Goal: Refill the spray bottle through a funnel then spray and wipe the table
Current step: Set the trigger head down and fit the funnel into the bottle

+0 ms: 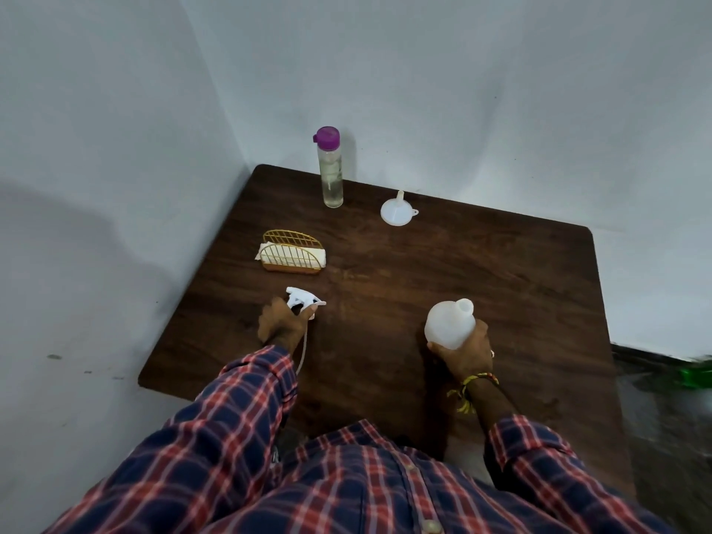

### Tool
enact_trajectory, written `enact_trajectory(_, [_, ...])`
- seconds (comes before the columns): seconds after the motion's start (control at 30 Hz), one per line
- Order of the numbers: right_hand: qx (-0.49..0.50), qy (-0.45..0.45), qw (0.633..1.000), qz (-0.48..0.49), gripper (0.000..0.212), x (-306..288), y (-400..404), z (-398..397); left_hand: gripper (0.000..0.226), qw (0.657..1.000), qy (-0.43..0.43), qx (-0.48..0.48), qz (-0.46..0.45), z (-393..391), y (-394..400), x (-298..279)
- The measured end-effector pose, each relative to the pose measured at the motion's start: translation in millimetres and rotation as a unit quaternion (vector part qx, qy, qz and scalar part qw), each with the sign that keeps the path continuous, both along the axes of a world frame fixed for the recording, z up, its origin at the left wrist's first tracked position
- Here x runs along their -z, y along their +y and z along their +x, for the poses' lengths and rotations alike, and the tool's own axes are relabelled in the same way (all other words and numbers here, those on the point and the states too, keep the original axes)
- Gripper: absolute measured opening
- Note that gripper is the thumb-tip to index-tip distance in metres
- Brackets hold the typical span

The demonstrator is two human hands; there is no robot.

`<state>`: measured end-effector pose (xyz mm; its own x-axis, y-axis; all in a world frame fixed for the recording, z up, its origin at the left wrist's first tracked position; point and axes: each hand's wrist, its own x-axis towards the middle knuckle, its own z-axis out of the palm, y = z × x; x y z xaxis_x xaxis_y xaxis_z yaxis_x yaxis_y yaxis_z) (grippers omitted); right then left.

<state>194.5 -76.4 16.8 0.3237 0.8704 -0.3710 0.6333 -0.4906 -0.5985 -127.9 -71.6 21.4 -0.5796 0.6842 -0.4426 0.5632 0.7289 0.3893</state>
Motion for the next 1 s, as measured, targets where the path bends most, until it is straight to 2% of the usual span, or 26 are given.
enact_trajectory(0.3, [0.018, 0.017, 0.999, -0.028, 0.104, -8, -8, -2, 0.084, 0.997, 0.073, 0.038, -0.012, 10, -9, -5])
enact_trajectory(0.43, [0.065, 0.036, 0.996, -0.047, 0.089, -10, -19, -1, 0.08, 0.993, 0.099, 0.057, 0.035, 16, -21, -11])
enact_trajectory(0.53, [0.095, 0.052, 0.99, -0.092, 0.069, -6, -33, 0, 0.074, 0.991, 0.08, 0.071, 0.075, 14, -37, -9])
enact_trajectory(0.67, [0.047, 0.059, 0.99, -0.117, 0.03, 6, -51, 1, 0.065, 0.989, 0.041, 0.077, 0.116, 3, -60, 0])
enact_trajectory(0.9, [-0.014, 0.095, 0.992, -0.083, 0.022, -20, -53, -32, 0.078, 0.996, -0.046, -0.015, 0.078, -15, -61, 3])
enact_trajectory(1.0, [-0.027, 0.125, 0.991, -0.045, 0.019, -29, -49, -52, 0.087, 0.996, -0.058, -0.004, 0.069, -17, -50, 0])
